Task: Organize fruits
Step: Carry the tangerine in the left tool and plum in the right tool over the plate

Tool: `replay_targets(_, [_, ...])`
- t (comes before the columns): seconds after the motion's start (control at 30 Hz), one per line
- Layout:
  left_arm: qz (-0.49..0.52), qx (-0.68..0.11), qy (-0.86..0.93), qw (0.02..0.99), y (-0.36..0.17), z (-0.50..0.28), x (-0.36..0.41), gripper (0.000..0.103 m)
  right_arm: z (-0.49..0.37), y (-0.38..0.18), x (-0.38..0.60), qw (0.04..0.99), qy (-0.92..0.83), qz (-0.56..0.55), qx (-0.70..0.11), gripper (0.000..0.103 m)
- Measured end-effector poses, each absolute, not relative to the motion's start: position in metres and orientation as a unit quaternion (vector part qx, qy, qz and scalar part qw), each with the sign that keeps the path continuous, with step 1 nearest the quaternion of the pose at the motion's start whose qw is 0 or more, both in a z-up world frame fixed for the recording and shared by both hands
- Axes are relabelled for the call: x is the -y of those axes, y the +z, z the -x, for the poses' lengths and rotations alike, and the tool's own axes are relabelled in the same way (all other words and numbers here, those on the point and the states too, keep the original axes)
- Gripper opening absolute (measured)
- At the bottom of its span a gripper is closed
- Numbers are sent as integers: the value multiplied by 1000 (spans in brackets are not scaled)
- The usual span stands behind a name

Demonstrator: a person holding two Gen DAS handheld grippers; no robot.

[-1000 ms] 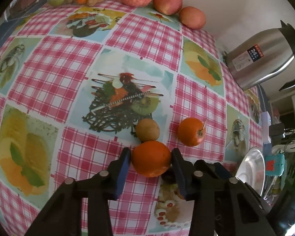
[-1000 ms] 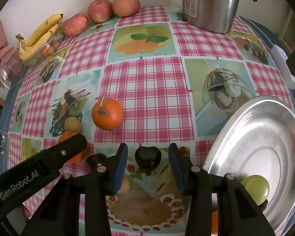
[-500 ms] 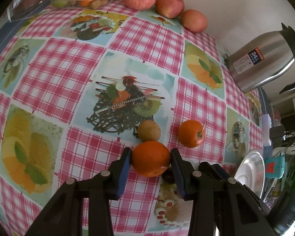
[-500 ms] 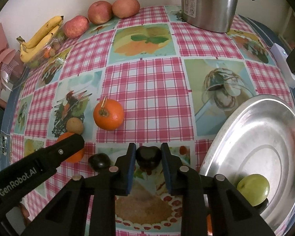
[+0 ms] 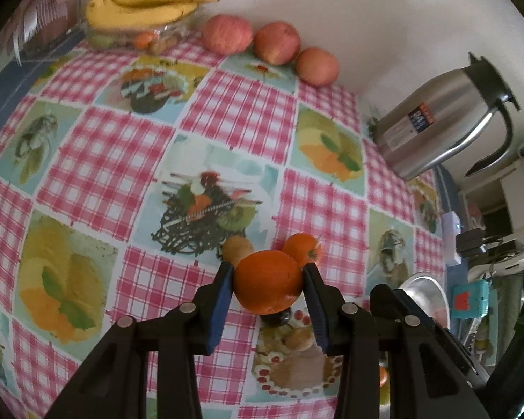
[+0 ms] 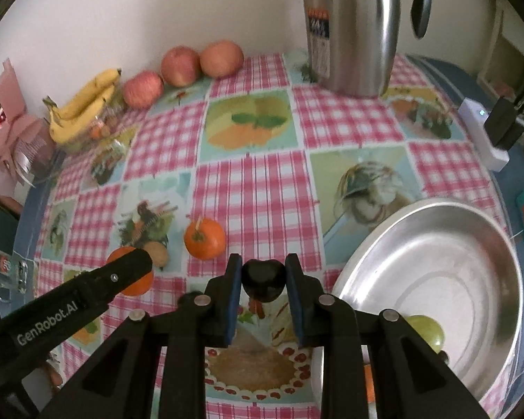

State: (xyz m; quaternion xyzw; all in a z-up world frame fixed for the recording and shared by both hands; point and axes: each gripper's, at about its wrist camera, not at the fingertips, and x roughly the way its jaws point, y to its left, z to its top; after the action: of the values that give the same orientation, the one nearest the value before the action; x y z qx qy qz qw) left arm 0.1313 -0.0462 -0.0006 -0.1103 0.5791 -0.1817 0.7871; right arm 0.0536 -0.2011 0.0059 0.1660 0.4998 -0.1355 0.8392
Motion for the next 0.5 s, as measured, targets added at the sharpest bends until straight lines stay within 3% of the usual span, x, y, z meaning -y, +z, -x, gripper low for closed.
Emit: replay_targets(0.5, [101,-546,-207,806,36,-115,62,43,-30,32,222,850,-154,-180,-470,26])
